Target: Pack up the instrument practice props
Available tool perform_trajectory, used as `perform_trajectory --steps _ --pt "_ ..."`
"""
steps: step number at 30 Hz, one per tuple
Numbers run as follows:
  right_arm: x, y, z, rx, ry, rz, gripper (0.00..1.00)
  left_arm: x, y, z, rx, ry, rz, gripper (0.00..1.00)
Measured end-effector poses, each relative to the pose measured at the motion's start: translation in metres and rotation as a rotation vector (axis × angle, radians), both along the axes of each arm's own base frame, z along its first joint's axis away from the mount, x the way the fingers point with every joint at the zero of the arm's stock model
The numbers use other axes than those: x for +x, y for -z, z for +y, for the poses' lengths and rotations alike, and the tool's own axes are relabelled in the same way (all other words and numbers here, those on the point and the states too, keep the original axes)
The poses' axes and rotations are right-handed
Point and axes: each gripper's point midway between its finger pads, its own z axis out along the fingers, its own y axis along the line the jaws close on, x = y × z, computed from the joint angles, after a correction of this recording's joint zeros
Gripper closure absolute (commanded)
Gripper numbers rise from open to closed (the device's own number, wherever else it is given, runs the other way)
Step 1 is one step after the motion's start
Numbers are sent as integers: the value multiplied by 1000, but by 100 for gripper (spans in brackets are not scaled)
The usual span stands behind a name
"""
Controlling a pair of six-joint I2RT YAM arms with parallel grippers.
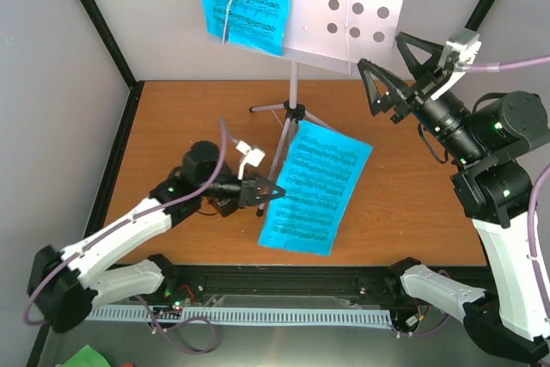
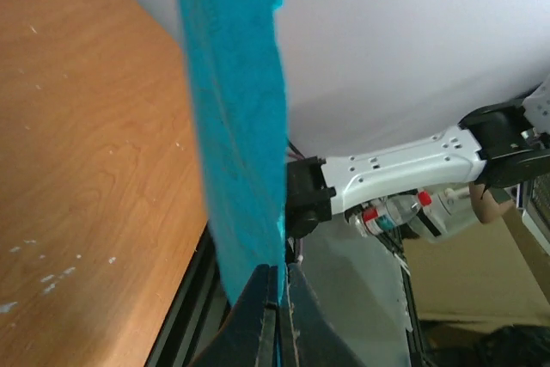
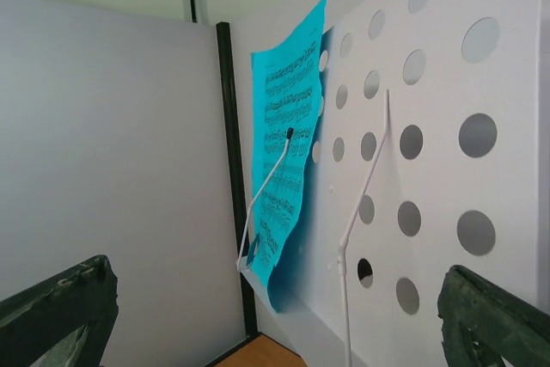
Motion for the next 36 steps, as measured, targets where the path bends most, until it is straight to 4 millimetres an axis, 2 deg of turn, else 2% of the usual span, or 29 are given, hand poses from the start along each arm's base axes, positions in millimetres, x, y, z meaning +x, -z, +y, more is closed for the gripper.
perform_trajectory --steps 5,8,13,16,20,24,25,28,31,34,36 --pt "-8 15 -7 -34 26 6 0 4 41 -40 63 65 80 100" --pt "-8 35 -8 -58 35 42 0 9 66 -65 106 88 123 100" --pt "1 65 -7 -89 51 109 0 12 85 -108 126 143 151 100" --pt "8 78 -6 -103 62 141 0 25 100 -120 158 108 154 100" --pt "16 96 -5 -120 78 179 0 52 132 -128 265 6 157 100" --pt "16 100 -8 -122 94 187 0 69 171 -118 399 -104 171 98" --pt "15 101 -9 -122 96 189 0 72 178 -113 432 -132 171 93" --pt "16 104 -9 -125 99 195 0 78 187 -106 482 -174 147 65" --pt "18 110 -8 -130 98 207 0 80 191 -102 506 -185 127 28" --pt "20 115 -6 -135 95 220 0 82 193 -99 524 -195 109 11" --pt "22 119 -6 -138 94 228 0 84 190 -96 534 -208 93 4"
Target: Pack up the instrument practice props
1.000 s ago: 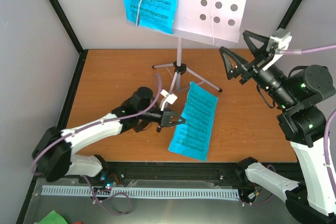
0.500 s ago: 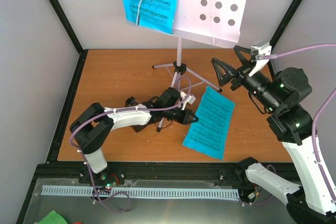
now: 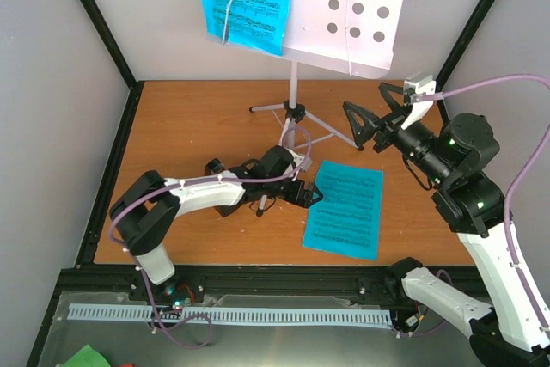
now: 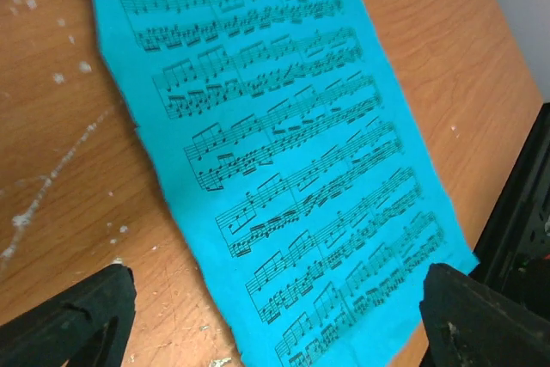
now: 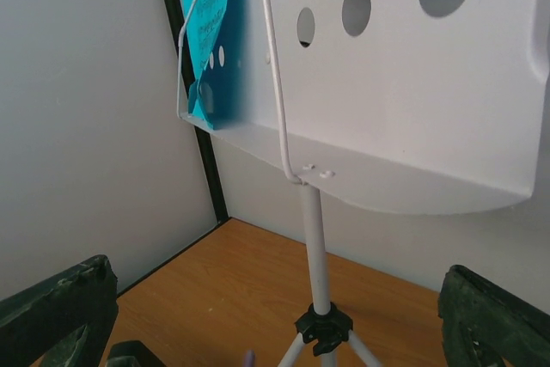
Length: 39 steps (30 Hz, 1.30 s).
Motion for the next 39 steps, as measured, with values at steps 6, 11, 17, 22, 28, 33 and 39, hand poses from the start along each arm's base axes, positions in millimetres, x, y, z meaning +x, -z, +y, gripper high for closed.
perform_trajectory --steps 6,11,17,22,28,33,39 --pt "-3 23 -2 -5 5 37 0 5 -78 17 -128 -33 -168 0" --pt "-1 64 -5 -2 21 118 0 34 -144 61 -321 -112 -278 1" --pt "1 105 -6 11 35 219 0 76 -162 103 -434 -190 -348 1" --pt "-8 122 -15 31 59 246 0 105 -198 117 -578 -200 -472 1" --pt "-25 109 -27 78 79 198 0 145 -213 95 -661 -125 -576 7" --pt "-34 104 -34 102 90 176 0 168 -222 75 -717 -31 -643 20" --pt "-37 113 -40 99 112 195 0 177 -231 59 -768 76 -699 38"
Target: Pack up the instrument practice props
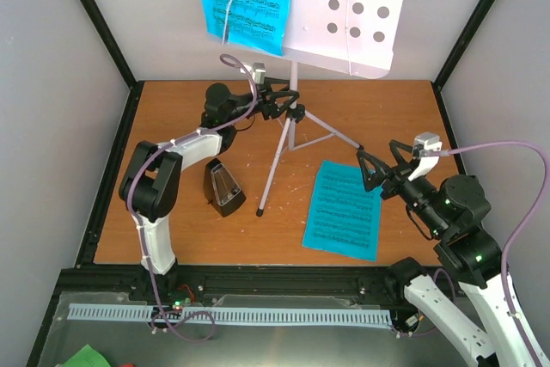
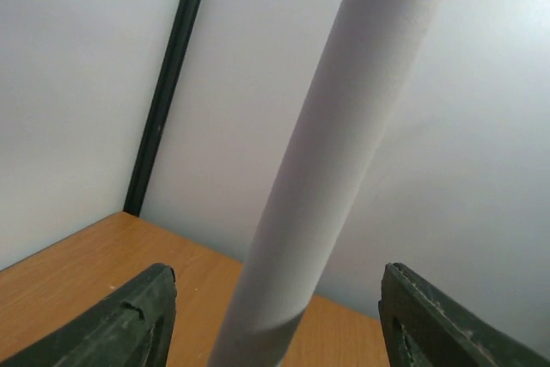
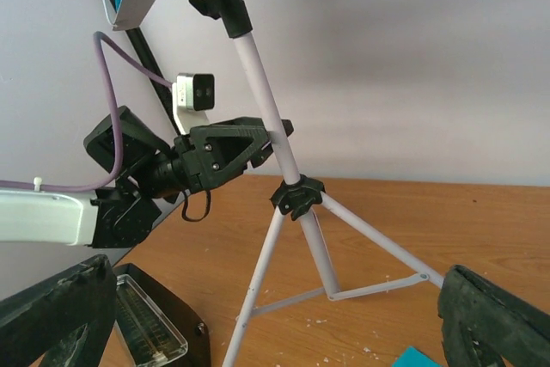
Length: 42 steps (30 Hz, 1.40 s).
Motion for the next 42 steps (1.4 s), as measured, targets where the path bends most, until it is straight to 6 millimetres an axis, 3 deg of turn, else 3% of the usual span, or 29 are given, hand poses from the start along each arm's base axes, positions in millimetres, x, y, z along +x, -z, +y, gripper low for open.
perform_trajectory --steps 5,12,14,22,27,33,37,42 --pt "-2 2 -5 -4 22 5 0 3 -2 -9 -2 61 -38 49" --pt "-2 6 -7 -11 34 18 0 4 3 -18 7 107 -56 79" --pt "-2 7 -8 -12 39 18 0 1 1 -18 18 102 -146 82" --pt "-4 6 -10 -10 46 12 0 0 3 -11 57 9 -182 98" --pt "-2 11 -10 -15 45 22 0 -9 3 9 91 -145 -200 100" --pt "1 20 -8 -24 44 40 0 -2 3 34 136 -391 -200 100" --pt "2 22 -8 -26 44 45 0 10 2 36 166 -533 -185 100" --pt "2 22 -7 -26 44 45 0 26 3 19 191 -666 -144 100"
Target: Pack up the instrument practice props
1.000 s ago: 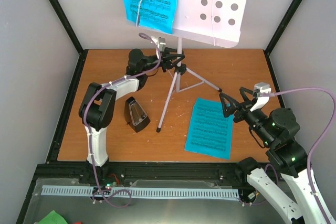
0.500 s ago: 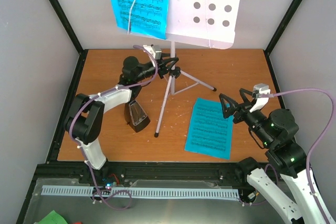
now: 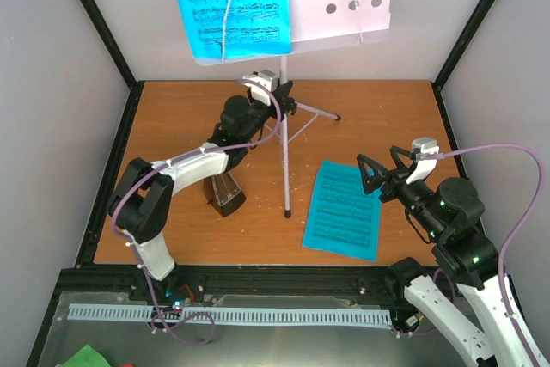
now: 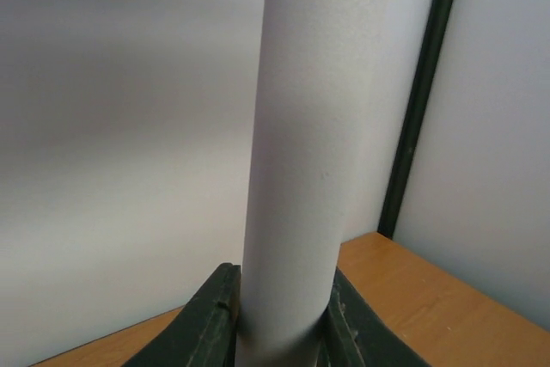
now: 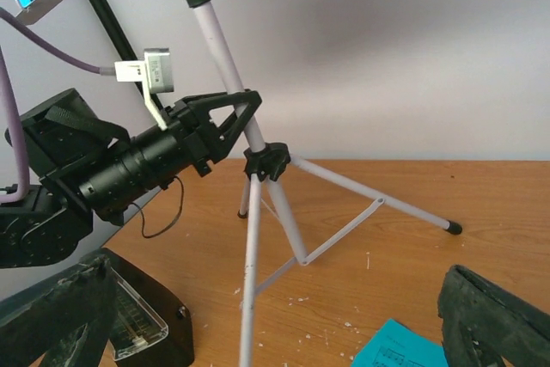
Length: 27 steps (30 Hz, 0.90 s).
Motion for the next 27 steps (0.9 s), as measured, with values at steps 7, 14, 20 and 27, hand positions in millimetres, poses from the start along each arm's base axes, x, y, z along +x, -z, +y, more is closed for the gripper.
perform_trajectory --steps 7,14,20,27 --pt "-1 0 -1 0 5 -1 0 16 1 -21 -25 -136 9 100" --pt "-2 0 -2 0 8 0 0 33 0 -30 -62 -170 44 32" --pt "-1 0 0 -1 -2 1 0 17 7 -20 -83 -157 94 1" --pt "19 -2 24 -11 -78 41 0 -32 5 21 -86 -90 134 1"
